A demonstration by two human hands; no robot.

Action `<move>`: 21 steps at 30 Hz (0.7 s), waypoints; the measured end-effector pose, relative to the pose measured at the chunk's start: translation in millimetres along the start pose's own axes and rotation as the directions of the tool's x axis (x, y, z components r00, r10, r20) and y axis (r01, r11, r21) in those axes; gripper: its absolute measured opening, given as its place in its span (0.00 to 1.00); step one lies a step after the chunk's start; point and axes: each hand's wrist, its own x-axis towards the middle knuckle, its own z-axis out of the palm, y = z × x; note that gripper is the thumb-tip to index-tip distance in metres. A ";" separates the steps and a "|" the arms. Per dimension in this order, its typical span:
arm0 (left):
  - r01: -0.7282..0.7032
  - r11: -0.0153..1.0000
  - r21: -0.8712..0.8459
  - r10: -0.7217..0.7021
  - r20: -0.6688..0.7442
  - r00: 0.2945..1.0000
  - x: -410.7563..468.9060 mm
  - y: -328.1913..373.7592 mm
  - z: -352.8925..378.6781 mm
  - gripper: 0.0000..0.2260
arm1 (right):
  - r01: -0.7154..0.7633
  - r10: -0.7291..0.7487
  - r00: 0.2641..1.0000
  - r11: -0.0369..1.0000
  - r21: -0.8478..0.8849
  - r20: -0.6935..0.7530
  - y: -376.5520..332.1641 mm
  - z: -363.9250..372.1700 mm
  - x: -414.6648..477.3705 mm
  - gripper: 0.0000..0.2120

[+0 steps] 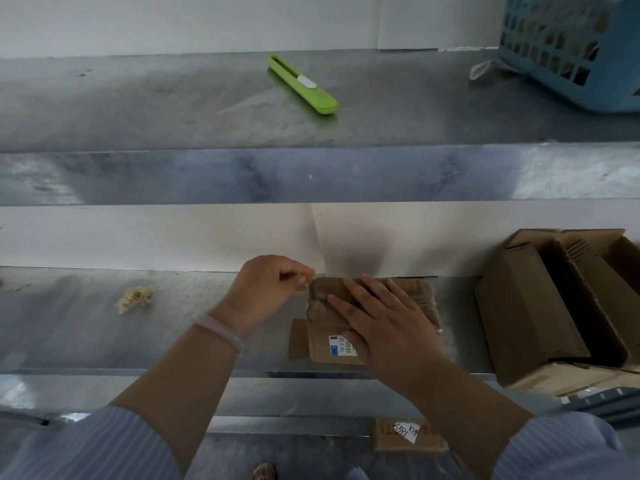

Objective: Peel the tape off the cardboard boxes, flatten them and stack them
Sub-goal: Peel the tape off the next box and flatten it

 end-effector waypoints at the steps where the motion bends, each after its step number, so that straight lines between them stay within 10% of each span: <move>1: -0.020 1.000 -0.002 0.020 0.000 1.000 0.9 -0.6 -0.7 0.06 | 0.001 -0.001 1.000 1.000 0.000 -0.001 0.0 0.0 0.0 0.23; 12: -0.064 0.974 0.218 0.052 0.060 0.997 17.3 7.3 4.7 0.03 | -0.001 0.001 1.000 1.000 0.010 -0.012 -1.2 0.5 0.5 0.23; 21: 0.197 0.963 -0.183 -0.229 -0.168 0.959 9.8 -0.3 32.7 0.04 | -0.002 0.002 1.000 1.000 0.008 0.001 -1.2 1.7 0.1 0.24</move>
